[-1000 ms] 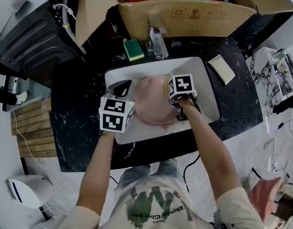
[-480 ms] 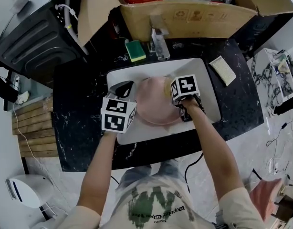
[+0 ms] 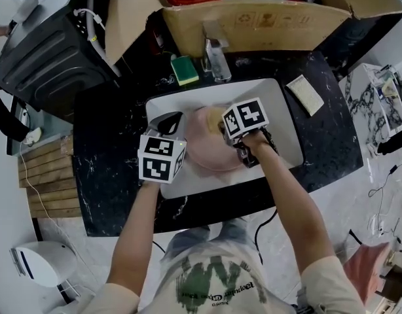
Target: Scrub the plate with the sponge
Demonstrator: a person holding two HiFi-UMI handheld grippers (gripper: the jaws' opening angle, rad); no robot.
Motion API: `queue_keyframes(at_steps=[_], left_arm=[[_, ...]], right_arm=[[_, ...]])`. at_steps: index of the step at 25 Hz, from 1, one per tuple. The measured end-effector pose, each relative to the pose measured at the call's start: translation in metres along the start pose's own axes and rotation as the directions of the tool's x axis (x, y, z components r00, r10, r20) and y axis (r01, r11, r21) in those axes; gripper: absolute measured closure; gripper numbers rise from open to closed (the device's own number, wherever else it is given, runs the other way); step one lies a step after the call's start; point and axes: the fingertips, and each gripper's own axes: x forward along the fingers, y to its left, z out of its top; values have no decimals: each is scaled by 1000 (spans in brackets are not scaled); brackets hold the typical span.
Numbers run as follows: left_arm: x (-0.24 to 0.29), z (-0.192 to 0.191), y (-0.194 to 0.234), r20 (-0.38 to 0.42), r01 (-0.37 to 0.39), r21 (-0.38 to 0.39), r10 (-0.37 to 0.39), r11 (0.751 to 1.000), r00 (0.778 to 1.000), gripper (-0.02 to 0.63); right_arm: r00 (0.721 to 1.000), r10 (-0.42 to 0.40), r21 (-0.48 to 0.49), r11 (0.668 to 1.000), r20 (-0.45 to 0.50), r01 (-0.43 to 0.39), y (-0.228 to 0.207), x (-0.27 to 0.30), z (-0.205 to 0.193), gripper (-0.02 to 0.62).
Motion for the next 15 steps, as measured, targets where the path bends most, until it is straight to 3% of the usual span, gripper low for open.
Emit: queue_keyframes(at_steps=[7,15], left_arm=[[-2,1,-1,-1,-1,6,1,1000,1000,601],[-4,0,1,2,-10,6,10,1000,1000,601]], right_arm=[[992,111,-46,992,-63,-114,42,18,-8,532],[976,150,-48,986,-157,-160,63,40,-24,532]])
